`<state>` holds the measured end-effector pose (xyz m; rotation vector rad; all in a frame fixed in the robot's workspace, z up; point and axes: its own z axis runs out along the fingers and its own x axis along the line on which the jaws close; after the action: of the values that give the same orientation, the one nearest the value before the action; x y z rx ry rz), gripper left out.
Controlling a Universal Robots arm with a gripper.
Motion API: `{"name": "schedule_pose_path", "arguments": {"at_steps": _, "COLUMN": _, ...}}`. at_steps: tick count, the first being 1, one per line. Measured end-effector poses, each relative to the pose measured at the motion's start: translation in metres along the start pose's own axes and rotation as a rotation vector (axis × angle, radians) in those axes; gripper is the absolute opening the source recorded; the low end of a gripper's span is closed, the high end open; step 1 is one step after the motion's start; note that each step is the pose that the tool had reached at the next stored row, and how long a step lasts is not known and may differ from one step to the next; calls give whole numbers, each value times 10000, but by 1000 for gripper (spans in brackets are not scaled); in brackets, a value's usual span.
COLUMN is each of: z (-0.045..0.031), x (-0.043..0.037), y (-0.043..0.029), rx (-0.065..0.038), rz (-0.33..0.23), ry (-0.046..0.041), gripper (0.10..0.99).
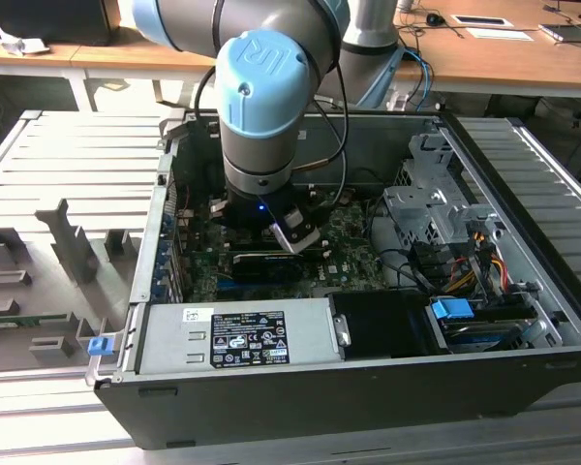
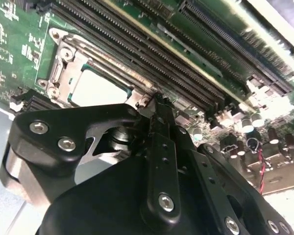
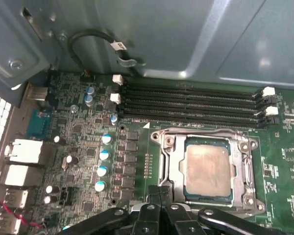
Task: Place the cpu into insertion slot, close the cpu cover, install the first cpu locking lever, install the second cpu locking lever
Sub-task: 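Install the second cpu locking lever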
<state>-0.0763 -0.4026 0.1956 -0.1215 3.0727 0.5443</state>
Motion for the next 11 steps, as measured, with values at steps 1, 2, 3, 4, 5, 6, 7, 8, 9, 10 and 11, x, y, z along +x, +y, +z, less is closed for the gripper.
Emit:
{"name": "schedule_pose_path", "arguments": {"at_steps": 1, "z": 3, "x": 0, "y": -4, "rx": -53, "rz": 0, "ry": -4, "gripper": 106}}
{"name": "schedule_pose_path", "arguments": {"at_steps": 2, "z": 5, "x": 1, "y": -9, "rx": -93, "rz": 0, "ry": -7, "gripper": 106}}
{"name": "schedule_pose_path", "arguments": {"at_steps": 3, "z": 7, "x": 2, "y": -16, "rx": -113, "rz": -2, "ry": -10, "gripper": 106}}
{"name": "schedule_pose_path", "arguments": {"at_steps": 4, "z": 8, "x": 4, "y": -32, "rx": -130, "rz": -2, "ry": -11, "gripper": 106}}
{"name": "schedule_pose_path", "arguments": {"at_steps": 5, "z": 11, "x": 6, "y": -44, "rx": -134, "rz": -2, "ry": -9, "gripper": 106}}
{"name": "schedule_pose_path", "arguments": {"at_steps": 6, "z": 14, "x": 7, "y": -51, "rx": -136, "rz": -1, "ry": -8, "gripper": 106}}
{"name": "schedule_pose_path", "arguments": {"at_steps": 7, "z": 17, "x": 8, "y": -54, "rx": -153, "rz": 0, "ry": -10, "gripper": 106}}
{"name": "schedule_pose_path", "arguments": {"at_steps": 8, "z": 16, "x": 9, "y": -56, "rx": -181, "rz": -2, "ry": -13, "gripper": 106}}
{"name": "schedule_pose_path", "arguments": {"at_steps": 9, "z": 15, "x": 10, "y": -55, "rx": -193, "rz": -2, "ry": -14, "gripper": 106}}
{"name": "schedule_pose_path", "arguments": {"at_steps": 10, "z": 6, "x": 9, "y": -52, "rx": -206, "rz": -2, "ry": -15, "gripper": 106}}
{"name": "schedule_pose_path", "arguments": {"at_steps": 11, "z": -11, "x": 9, "y": -46, "rx": -219, "rz": -3, "ry": -17, "gripper": 106}}
